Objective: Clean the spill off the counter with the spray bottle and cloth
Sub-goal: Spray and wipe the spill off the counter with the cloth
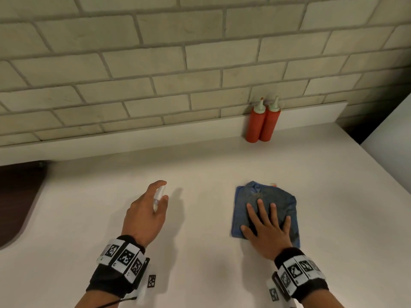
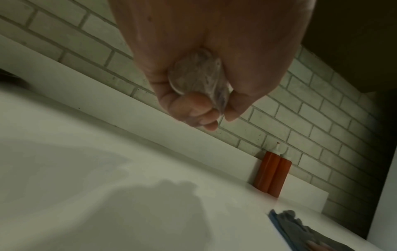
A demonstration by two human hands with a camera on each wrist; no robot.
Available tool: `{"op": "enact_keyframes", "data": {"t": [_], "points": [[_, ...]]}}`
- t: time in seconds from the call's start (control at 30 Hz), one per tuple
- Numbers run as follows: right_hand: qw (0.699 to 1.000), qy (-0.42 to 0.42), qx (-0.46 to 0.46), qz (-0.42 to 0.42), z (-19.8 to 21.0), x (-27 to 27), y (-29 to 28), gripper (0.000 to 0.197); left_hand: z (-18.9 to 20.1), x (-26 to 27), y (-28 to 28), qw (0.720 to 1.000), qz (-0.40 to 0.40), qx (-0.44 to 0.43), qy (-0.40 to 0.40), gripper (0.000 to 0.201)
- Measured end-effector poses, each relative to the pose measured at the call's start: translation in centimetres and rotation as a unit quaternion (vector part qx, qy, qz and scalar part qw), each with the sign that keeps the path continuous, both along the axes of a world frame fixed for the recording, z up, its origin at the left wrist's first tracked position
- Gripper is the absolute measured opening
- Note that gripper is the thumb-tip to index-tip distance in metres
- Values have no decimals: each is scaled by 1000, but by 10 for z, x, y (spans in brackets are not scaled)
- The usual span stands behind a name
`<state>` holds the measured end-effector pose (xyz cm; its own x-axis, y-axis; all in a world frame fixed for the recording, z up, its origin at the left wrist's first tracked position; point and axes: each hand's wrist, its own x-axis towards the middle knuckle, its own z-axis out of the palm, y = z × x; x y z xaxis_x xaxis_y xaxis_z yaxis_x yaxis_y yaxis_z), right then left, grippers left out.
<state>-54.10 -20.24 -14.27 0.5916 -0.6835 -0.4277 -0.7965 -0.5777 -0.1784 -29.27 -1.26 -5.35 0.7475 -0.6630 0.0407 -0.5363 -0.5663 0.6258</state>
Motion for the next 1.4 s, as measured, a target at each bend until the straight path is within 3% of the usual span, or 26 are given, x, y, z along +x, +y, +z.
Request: {"op": "enact_keyframes", "data": {"t": [0.1, 0.3, 0.4, 0.57, 0.9, 1.0, 1.07, 1.2, 1.4], "points": [[1000, 6, 8, 10, 2, 31, 10, 71, 0, 1, 5, 1000, -12, -7, 1, 37], [998, -8, -6, 67, 0, 68, 78, 70, -1, 16, 31, 999, -24, -21, 15, 37], [995, -1, -35, 95, 4, 69, 120, 68, -4, 25, 51, 999, -37, -24, 27, 36], [996, 21, -57, 64, -11, 48, 177, 66, -10, 42, 86, 997, -58, -26, 43, 34], [995, -61, -37, -73, 1, 31, 194, 70, -20, 71, 145, 991, -112, -24, 67, 34], [964, -147, -109, -195, 6, 24, 187, 55, -19, 71, 153, 988, -131, -35, 71, 34], [945, -139, -124, -269, 10, 21, 182, 50, -19, 69, 155, 986, -144, -40, 71, 34], [930, -78, -98, -346, 15, 23, 174, 60, -19, 61, 159, 984, -158, -47, 67, 35], [881, -142, 15, -452, 20, 27, 151, 57, -17, 48, 169, 983, -154, -55, 83, 33]]}}
